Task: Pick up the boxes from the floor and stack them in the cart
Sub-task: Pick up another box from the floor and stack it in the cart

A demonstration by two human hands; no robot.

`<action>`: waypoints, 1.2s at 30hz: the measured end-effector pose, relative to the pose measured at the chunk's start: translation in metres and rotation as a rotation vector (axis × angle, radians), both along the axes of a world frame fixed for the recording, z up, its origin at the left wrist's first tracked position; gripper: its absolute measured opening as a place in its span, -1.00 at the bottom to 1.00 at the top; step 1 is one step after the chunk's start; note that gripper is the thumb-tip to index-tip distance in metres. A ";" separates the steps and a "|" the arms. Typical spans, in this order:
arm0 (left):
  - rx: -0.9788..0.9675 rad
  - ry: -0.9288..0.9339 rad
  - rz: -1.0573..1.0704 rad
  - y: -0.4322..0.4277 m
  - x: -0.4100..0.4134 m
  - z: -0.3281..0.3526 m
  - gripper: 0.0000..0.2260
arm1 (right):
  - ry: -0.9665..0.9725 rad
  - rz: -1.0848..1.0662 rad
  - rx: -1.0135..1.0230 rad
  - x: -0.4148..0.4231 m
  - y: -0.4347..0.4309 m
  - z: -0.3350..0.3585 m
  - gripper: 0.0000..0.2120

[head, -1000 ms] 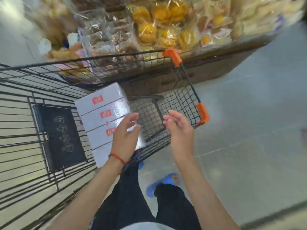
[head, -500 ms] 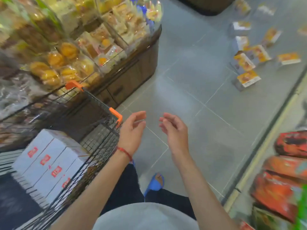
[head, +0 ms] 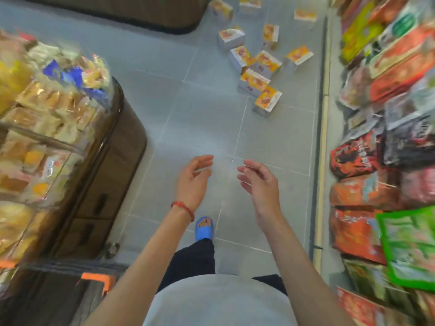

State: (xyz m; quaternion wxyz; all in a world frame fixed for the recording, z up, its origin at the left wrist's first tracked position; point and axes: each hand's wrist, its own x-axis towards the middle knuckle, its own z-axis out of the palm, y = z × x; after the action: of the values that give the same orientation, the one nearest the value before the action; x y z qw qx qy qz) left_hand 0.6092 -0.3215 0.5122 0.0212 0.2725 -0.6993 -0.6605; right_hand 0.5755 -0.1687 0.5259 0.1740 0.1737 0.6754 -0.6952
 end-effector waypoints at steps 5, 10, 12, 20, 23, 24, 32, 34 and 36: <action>0.044 -0.040 -0.123 -0.017 -0.106 -0.002 -0.70 | -0.009 -0.132 0.028 -0.078 0.001 0.011 -0.82; 0.045 -0.092 -0.235 -0.009 -0.201 -0.003 -0.74 | -0.052 -0.236 0.032 -0.152 0.015 0.013 -0.81; 0.035 -0.112 -0.286 0.000 -0.241 -0.008 -0.74 | -0.075 -0.268 0.018 -0.186 0.023 0.009 -0.81; -0.008 -0.214 -0.341 0.050 -0.417 -0.028 -0.74 | -0.151 -0.234 0.081 -0.345 0.073 -0.010 -0.82; -0.012 -0.220 -0.357 0.070 -0.480 -0.027 -0.73 | -0.154 -0.172 0.100 -0.411 0.090 -0.009 -0.80; -0.014 -0.220 -0.361 0.075 -0.502 -0.027 -0.74 | -0.151 -0.156 0.112 -0.435 0.096 -0.011 -0.80; 0.020 -0.241 -0.266 0.070 -0.663 -0.038 -0.77 | -0.204 -0.048 0.150 -0.612 0.102 -0.021 -0.82; 0.041 -0.250 -0.228 0.064 -0.710 -0.048 -0.79 | -0.222 -0.022 0.157 -0.659 0.096 -0.029 -0.82; 0.058 -0.273 -0.198 0.061 -0.757 -0.057 -0.79 | -0.236 -0.003 0.184 -0.706 0.091 -0.035 -0.82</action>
State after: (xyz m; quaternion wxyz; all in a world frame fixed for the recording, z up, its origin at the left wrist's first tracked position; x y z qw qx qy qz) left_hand -0.1477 -0.2609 0.4552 -0.1469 0.2899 -0.6998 -0.6361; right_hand -0.1305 -0.0773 0.4905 0.2343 0.2704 0.7108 -0.6056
